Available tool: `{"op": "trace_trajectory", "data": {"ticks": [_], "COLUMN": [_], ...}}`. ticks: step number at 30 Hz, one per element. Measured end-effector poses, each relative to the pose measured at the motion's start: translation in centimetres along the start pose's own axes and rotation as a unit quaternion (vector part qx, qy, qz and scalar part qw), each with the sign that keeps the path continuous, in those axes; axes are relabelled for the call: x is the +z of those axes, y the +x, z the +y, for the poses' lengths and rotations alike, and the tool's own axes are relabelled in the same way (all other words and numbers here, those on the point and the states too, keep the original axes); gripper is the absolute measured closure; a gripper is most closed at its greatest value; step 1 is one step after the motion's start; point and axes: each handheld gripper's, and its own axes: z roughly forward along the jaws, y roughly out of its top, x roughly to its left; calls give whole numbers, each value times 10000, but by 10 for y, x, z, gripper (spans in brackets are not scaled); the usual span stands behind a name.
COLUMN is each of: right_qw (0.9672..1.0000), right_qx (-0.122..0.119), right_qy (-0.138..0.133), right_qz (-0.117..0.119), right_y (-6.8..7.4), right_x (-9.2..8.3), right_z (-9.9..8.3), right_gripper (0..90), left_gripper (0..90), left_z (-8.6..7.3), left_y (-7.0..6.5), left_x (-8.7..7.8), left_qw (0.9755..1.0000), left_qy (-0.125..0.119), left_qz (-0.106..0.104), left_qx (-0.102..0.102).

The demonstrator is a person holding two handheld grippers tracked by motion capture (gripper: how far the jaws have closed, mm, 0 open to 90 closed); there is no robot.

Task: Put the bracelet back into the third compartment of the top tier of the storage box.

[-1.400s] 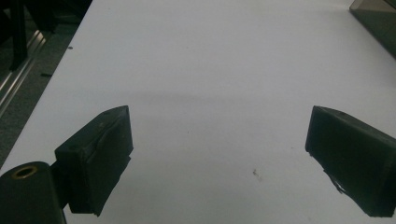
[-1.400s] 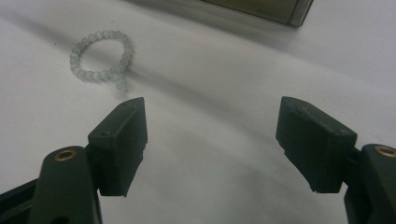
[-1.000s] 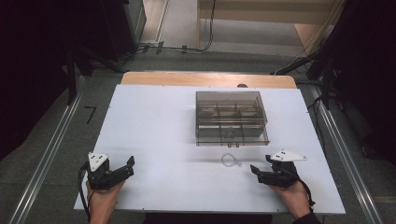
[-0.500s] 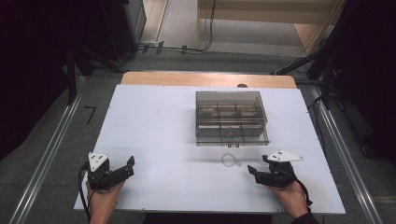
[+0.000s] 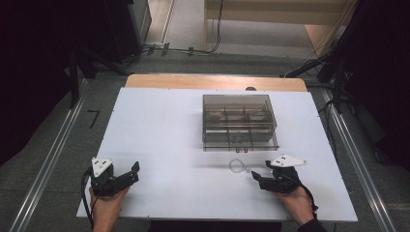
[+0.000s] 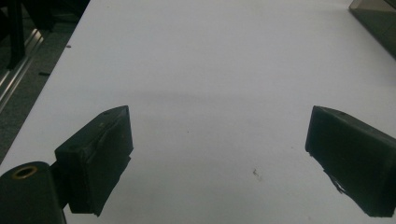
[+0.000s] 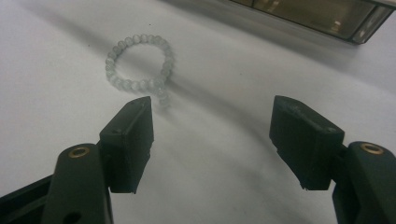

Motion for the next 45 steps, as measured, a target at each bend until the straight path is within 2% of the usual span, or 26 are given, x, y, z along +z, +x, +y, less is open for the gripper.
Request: {"op": "trace_trajectory", "data": {"ticks": [9, 15, 18, 20, 21, 22, 26, 28, 32, 45], "right_qw": [9999, 9997, 9993, 9991, 9989, 9989, 9987, 9986, 9986, 9984], "right_qx": [-112, -205, -324, -352, -395, -395, -436, -452, -385, -354], "right_qy": [-22, -67, -95, -116, -173, -173, -174, -187, -217, -73], "right_qz": [80, 117, 167, 184, 158, 158, 207, 205, 284, 436], "right_y": [7, 12, 15, 15, 16, 16, 17, 17, 17, 18], "right_x": [8, 13, 16, 17, 17, 17, 18, 18, 17, 19], "right_z": [4, 8, 9, 9, 10, 10, 10, 10, 10, 10], "right_gripper": [310, 382, 465, 486, 536, 536, 652, 668, 743, 819], "left_gripper": [78, 78, 78, 78, 78, 78, 78, 78, 78, 78], "left_z": [0, 0, 0, 0, 0, 0, 0, 0, 0, 0], "left_y": [0, 1, 1, 1, 1, 1, 1, 1, 1, 1], "left_x": [0, 0, 0, 0, 0, 0, 0, 0, 1, 1], "left_qw": [10000, 10000, 10000, 10000, 10000, 10000, 10000, 10000, 10000, 10000], "left_qy": [17, 12, 17, 20, 23, 25, 17, 22, 44, 44], "left_qz": [-10, -20, -22, -22, -24, -27, -32, -33, -32, -41], "left_qx": [-14, -16, -14, -24, -27, -26, -17, -20, -17, -17]}}
